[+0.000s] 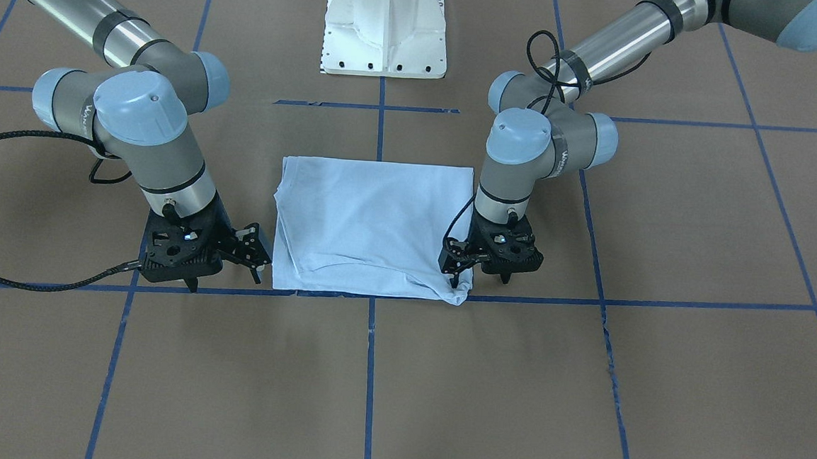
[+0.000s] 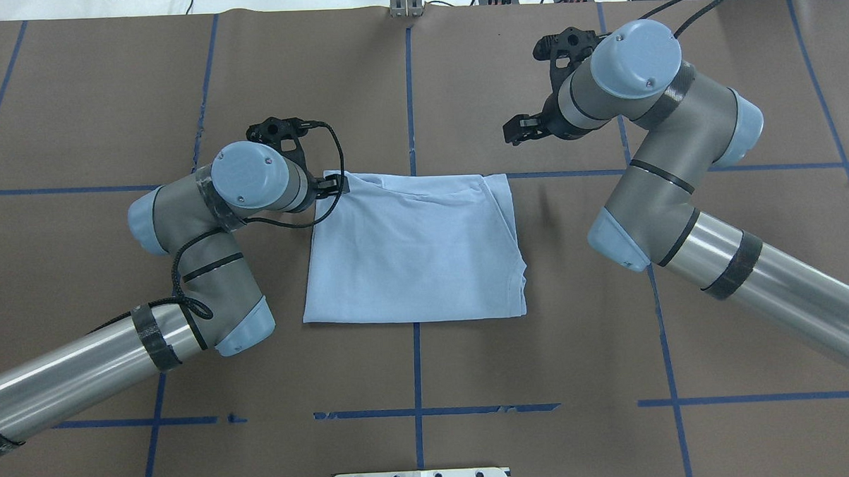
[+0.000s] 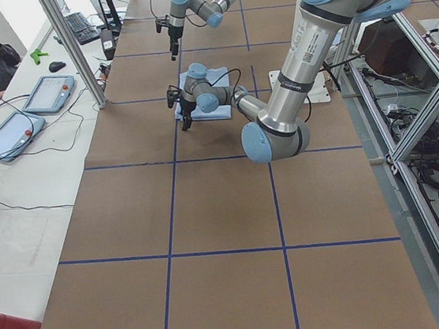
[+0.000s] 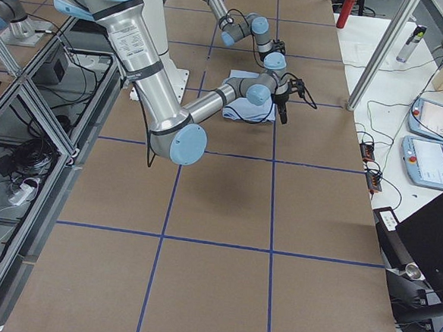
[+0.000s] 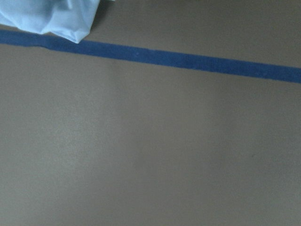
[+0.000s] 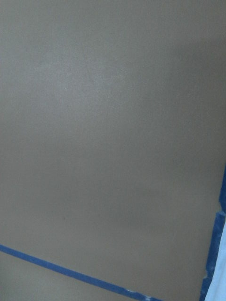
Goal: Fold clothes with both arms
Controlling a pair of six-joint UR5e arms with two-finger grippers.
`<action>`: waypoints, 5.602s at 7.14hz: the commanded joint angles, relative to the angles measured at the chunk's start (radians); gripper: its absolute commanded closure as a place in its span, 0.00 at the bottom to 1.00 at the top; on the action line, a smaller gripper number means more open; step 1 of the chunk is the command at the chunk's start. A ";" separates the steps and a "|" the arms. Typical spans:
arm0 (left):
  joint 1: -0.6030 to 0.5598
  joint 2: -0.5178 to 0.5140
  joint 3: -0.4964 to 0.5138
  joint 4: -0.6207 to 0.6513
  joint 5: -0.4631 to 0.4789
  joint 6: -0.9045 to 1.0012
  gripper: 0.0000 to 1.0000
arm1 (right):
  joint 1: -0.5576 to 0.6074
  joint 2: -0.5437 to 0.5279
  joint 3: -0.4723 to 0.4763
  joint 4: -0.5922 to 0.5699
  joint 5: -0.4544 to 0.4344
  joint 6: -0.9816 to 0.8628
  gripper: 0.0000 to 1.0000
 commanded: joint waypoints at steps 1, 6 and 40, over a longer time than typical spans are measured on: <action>-0.037 0.000 -0.033 0.010 -0.008 0.042 0.00 | -0.001 0.002 -0.001 -0.007 0.013 -0.001 0.00; -0.138 0.238 -0.585 0.338 -0.120 0.321 0.00 | 0.259 -0.096 0.223 -0.414 0.259 -0.396 0.00; -0.964 0.893 -0.490 0.351 -0.753 1.278 0.00 | 0.745 -0.749 0.377 -0.437 0.447 -1.014 0.00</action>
